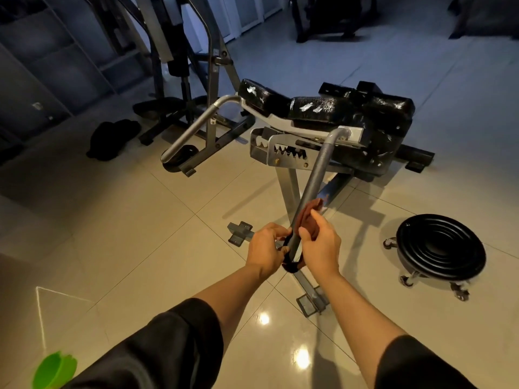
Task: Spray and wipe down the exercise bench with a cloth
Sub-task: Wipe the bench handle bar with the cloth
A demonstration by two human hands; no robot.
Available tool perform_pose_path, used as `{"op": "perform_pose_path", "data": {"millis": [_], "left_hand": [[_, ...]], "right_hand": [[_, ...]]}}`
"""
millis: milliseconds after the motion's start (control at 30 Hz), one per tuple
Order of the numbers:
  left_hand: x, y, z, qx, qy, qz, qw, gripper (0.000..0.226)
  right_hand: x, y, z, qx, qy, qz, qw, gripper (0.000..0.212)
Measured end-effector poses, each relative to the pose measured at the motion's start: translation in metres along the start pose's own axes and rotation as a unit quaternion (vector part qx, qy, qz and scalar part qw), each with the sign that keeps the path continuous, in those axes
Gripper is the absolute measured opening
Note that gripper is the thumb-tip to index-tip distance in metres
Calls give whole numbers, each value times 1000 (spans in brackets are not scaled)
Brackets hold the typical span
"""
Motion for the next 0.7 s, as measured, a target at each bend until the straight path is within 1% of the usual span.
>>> {"op": "perform_pose_path", "data": {"millis": [67,200,333,367,433,500,533,633,700], "left_hand": [[0,2,-1,-5,-1,-7,1000,34],[-2,-4,-4,8,-23,-46,999,46],[-4,-7,-7,23,-46,-69,996,49],[-3,-6,-8,25,-49,-77,995,47],[-1,-6,-11,34,-54,-100,993,43],[0,-10,-12,57,-61,-118,990,42],[0,-12,-11,71,-62,-123,988,44],[3,-10,-10,86,-54,-134,986,46],[3,-6,-11,83,-48,-152,984,44]], "right_hand": [[-14,4,-18,3,-6,-23,1000,54],[-13,23,-40,-23,-20,-10,999,43],[-11,17,-36,-14,17,-14,1000,49],[-15,18,-45,-13,9,-29,999,47],[-20,25,-60,-16,-34,-45,998,42],[-8,28,-58,-30,-67,-69,995,41],[6,25,-49,-29,-51,-84,995,42],[50,-6,-11,-3,50,-78,996,39],[59,-31,12,33,71,-83,993,35]]}}
Point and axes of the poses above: each hand's wrist, its own z-axis towards the middle knuckle, its own x-axis out of the back of the hand, y = z × x, the point moved 9 cm from there along z, towards the middle knuckle
